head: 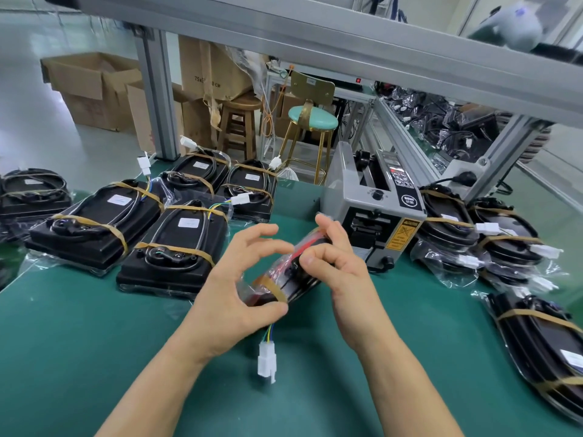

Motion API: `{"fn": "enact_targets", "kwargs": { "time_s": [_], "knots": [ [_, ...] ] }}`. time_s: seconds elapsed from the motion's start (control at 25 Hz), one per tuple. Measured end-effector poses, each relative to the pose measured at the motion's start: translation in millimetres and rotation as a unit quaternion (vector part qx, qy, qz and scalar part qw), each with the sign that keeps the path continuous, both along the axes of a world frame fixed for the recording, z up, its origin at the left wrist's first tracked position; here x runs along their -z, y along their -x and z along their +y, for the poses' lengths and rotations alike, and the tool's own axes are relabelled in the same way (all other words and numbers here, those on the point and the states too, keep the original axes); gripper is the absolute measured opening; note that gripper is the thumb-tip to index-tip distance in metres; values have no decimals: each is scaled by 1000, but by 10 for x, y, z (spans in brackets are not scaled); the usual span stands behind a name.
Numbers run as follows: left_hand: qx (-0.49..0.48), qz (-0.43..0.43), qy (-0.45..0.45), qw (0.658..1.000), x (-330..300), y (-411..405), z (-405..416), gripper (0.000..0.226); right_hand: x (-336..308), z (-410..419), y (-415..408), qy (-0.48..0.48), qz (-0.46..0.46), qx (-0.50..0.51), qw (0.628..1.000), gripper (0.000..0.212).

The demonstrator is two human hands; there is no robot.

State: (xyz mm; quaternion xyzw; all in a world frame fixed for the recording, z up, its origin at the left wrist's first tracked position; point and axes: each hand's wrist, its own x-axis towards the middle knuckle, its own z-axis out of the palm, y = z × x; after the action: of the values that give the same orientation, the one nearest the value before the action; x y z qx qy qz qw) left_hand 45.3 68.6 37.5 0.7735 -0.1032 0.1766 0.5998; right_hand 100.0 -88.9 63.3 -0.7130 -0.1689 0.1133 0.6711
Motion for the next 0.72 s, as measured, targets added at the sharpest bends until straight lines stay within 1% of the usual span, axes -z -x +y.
{"fn": "enact_targets", "kwargs": {
  "time_s": [0.04, 0.08, 0.2, 0.32, 0.44, 0.56, 0.64, 0.72],
  "knots": [
    [-1, 4, -26, 1000, 10, 6, 21, 57, 7, -15, -17, -1, 0, -3, 1000, 18],
    [-5, 16, -29, 999, 14, 6, 32, 55, 10, -27, -28, 2, -1, -4, 1000, 20],
    [-22, 30, 13, 999, 27, 33, 32, 47, 4, -31, -30, 1, -6, -7, 1000, 18],
    [-27, 31, 54, 998, 49, 48, 34, 48, -13, -32, -29, 3, -8, -17, 1000, 15],
    [-31, 54, 81, 995, 67, 45, 46, 50, -2, -14, -40, 39, -30, -26, 998, 13],
    [-36, 64, 95, 993, 75, 44, 44, 51, 18, 3, -56, 65, -42, -27, 997, 14],
    [-38, 63, 100, 992, 71, 45, 40, 51, 33, 12, -71, 83, -53, -28, 995, 21],
    [-35, 60, 105, 992, 67, 44, 39, 50, 33, 25, -79, 100, -61, -22, 993, 20]
  ]
}}
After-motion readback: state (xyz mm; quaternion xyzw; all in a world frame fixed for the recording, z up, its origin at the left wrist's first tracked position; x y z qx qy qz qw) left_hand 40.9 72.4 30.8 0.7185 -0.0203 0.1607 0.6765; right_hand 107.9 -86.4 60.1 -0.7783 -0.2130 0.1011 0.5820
